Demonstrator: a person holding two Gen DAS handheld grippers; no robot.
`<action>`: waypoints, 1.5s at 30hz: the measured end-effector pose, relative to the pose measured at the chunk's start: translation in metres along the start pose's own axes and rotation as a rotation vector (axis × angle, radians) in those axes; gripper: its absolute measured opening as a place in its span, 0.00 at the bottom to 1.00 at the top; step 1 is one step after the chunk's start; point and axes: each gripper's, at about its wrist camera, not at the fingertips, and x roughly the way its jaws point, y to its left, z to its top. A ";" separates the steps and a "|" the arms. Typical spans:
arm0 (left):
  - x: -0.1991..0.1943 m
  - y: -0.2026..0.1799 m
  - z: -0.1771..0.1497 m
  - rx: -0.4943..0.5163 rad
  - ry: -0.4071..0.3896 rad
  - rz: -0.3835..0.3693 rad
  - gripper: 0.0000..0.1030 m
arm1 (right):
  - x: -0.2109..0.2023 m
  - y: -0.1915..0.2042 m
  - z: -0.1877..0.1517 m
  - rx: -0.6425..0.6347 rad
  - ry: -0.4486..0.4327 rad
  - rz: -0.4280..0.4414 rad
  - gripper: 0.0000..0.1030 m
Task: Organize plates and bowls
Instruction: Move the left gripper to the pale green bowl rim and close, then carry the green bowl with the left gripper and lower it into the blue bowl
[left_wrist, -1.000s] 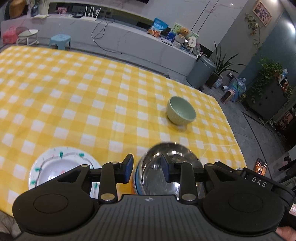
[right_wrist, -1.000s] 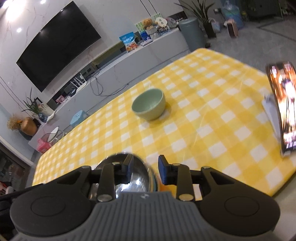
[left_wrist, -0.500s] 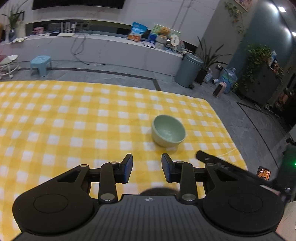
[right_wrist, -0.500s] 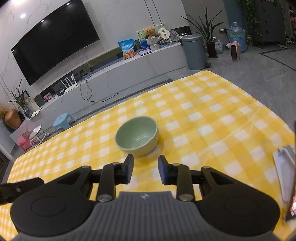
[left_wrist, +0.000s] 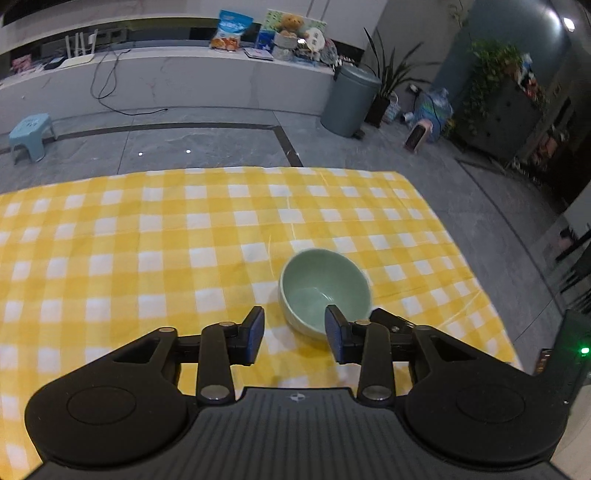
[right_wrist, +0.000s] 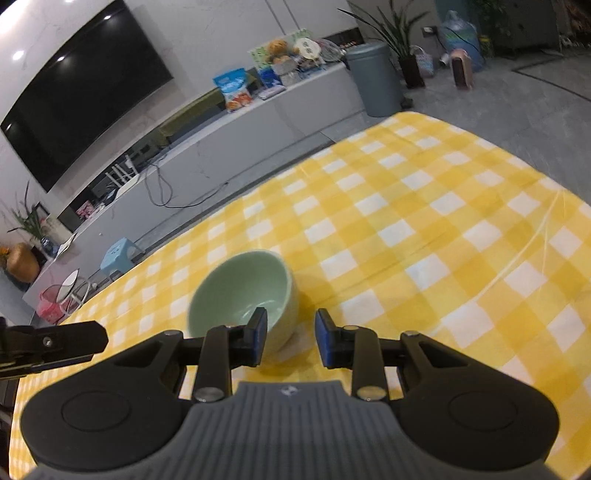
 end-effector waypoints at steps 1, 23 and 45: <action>0.006 0.000 0.002 0.002 0.013 0.008 0.47 | 0.004 -0.001 0.002 0.006 0.003 -0.002 0.28; 0.076 -0.007 0.012 0.057 0.097 0.033 0.38 | 0.028 -0.004 0.001 -0.004 0.046 0.053 0.15; 0.094 -0.015 0.012 0.095 0.164 0.101 0.13 | 0.036 -0.015 0.001 0.053 0.067 0.070 0.12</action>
